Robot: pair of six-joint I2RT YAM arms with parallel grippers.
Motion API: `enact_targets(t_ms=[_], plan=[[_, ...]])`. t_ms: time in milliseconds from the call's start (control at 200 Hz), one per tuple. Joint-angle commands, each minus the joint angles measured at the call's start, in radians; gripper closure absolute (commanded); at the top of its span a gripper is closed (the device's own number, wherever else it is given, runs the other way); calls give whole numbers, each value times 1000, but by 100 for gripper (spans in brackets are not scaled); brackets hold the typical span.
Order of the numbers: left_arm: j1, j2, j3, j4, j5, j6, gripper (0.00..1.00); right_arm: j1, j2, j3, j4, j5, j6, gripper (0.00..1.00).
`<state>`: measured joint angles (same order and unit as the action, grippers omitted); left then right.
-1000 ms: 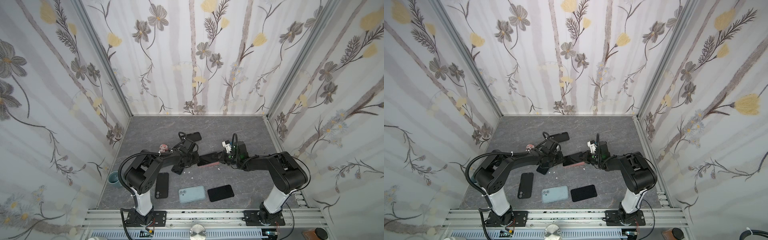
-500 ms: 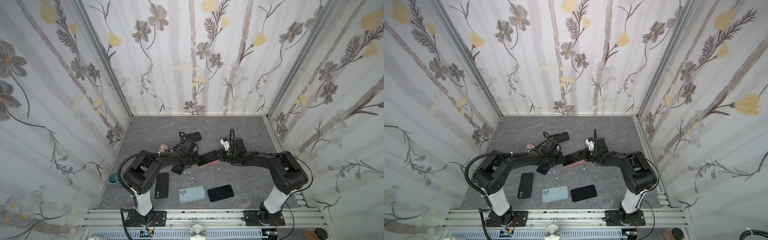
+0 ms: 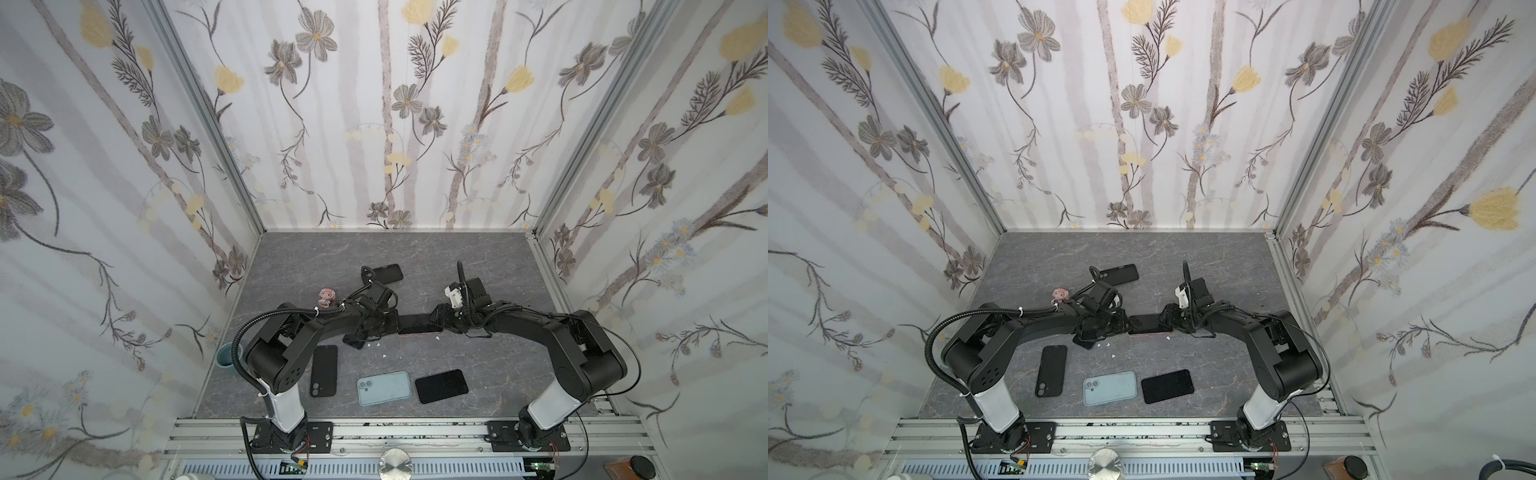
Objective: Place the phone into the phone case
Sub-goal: 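Press the phone flat into the case with the right gripper while left holds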
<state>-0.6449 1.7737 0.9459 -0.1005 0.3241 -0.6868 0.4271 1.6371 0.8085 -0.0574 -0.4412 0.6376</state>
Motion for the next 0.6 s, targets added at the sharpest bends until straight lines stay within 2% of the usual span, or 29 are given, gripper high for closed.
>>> enact_targets(t_ms=[0, 270, 594], plan=[[5, -13, 2, -25, 4, 18, 70, 1, -30, 6, -59, 55, -15, 34], [8, -8, 34, -76, -4, 58, 70, -1, -72, 10, -105, 83, -35, 32], [8, 18, 64, -129, 5, 116, 72, -2, -61, 11, -179, 39, -91, 44]])
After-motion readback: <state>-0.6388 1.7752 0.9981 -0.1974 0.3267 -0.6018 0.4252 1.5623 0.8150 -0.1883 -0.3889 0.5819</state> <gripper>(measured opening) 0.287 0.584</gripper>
